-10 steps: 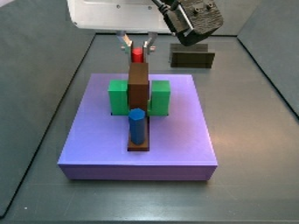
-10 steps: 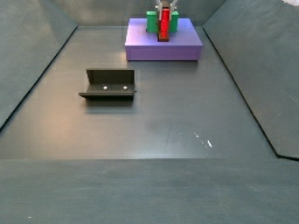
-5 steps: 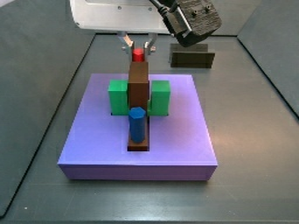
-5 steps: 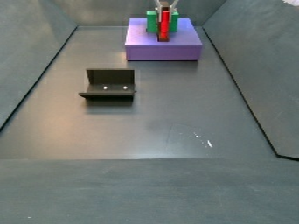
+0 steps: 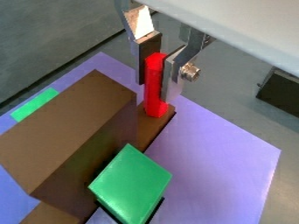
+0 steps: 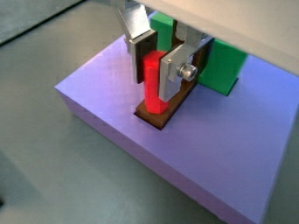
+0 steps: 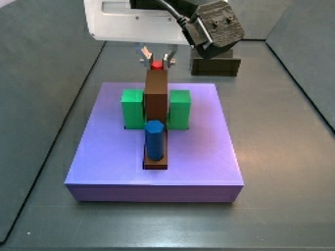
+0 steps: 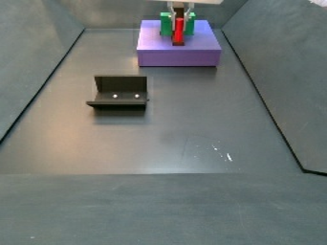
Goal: Pick up the red object. Move up. Move to above the board. Insert the red object.
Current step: Insert the red object.
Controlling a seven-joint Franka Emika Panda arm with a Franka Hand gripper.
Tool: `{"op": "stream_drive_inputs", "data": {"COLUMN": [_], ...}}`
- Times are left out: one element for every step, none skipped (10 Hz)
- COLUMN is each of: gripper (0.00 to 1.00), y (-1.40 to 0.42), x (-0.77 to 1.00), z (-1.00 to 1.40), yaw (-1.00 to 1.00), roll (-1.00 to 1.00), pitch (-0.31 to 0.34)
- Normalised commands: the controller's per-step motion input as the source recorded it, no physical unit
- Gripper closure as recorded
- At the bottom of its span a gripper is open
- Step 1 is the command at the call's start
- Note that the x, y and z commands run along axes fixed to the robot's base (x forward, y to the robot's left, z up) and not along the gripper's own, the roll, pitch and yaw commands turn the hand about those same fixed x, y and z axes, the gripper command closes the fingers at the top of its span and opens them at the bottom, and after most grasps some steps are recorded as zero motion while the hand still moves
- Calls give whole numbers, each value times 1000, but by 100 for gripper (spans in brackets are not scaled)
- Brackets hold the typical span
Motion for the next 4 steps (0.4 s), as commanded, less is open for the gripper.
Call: {"op": "stream_drive_inputs", "data": {"gripper": [100, 100, 100, 100], "y": [74, 20, 0, 0], "x": [0, -29, 0, 0], "z": [-380, -391, -191, 0], "yaw": [-77, -31, -23, 0], "roll": [-141, -1, 0, 0], "pitch": [-36, -44, 0, 0]}}
